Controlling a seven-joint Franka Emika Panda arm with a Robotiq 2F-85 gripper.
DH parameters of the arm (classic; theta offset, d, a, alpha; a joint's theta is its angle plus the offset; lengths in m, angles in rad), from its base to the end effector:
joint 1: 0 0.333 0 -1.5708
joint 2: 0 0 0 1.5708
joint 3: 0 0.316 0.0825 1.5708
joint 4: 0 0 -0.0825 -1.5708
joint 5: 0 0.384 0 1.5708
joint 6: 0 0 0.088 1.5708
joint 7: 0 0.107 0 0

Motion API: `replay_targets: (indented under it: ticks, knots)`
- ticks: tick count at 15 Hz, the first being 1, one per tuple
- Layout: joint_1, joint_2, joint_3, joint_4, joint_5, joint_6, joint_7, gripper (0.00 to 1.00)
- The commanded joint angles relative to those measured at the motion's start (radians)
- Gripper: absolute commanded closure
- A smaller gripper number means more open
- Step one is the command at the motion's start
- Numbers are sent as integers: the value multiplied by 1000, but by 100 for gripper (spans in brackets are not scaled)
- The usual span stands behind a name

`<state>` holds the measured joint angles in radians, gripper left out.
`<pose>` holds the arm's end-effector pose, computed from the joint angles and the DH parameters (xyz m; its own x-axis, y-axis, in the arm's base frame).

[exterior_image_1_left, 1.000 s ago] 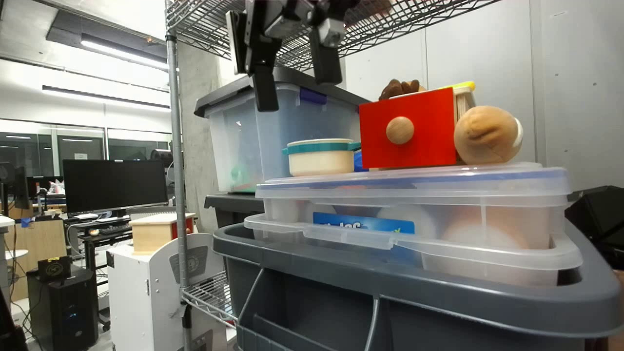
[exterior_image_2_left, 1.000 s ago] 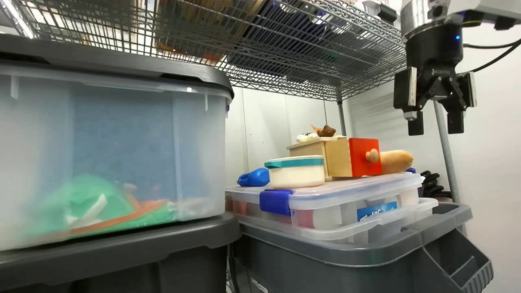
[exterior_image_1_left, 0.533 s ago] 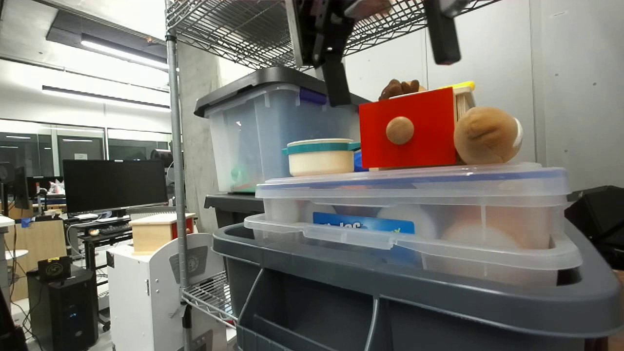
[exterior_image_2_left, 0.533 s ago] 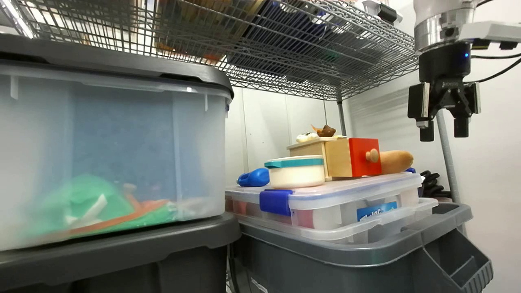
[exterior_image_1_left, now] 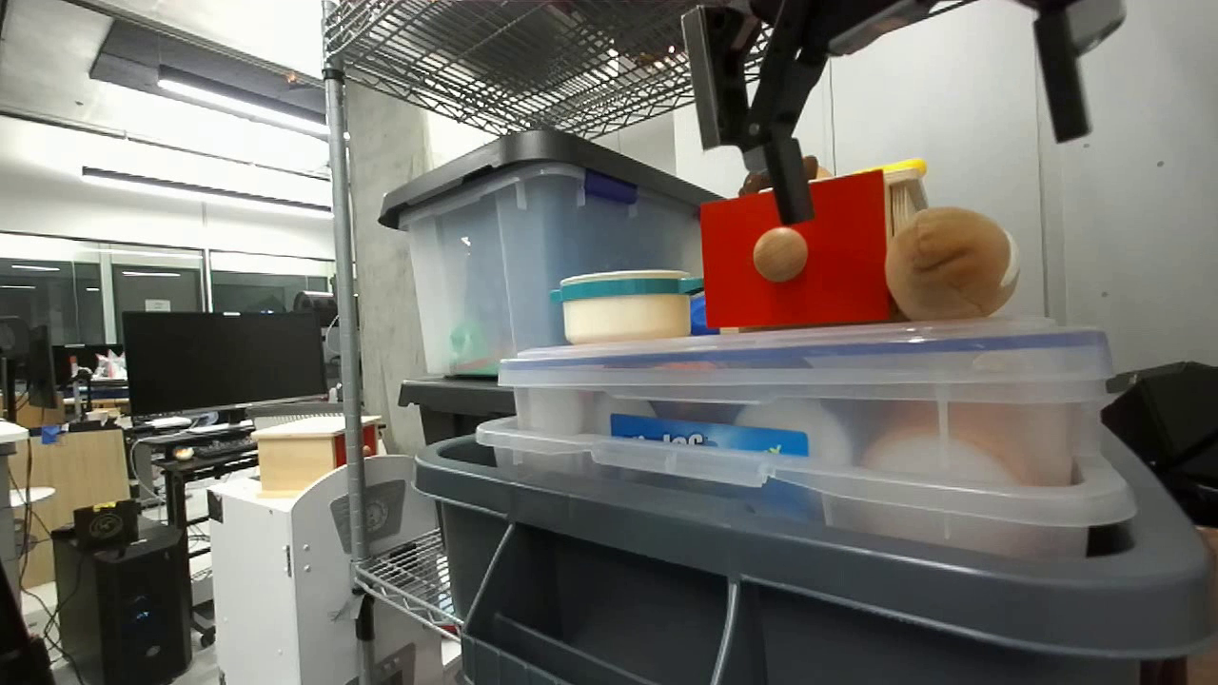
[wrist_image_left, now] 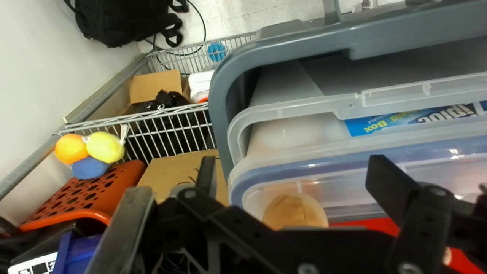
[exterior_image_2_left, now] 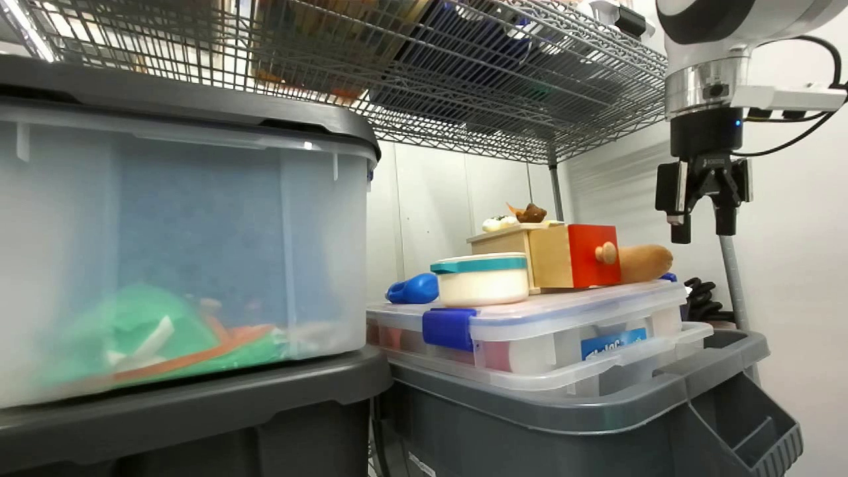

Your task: Put the bread roll plushy in the bowl

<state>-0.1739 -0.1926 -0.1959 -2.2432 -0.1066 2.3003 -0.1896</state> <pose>0.4749 -0.1901 0.4710 0.9681 -0.1049 0.2276 -0.1308 -0.9862 0.1018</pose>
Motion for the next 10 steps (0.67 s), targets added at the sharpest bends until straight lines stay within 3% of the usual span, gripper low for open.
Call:
replay_targets:
  ticks: [1,10]
  knots:
    - [9,27,-16,51,40,20,-84,0]
    - [5,75,-37,61,137,49,-218,0]
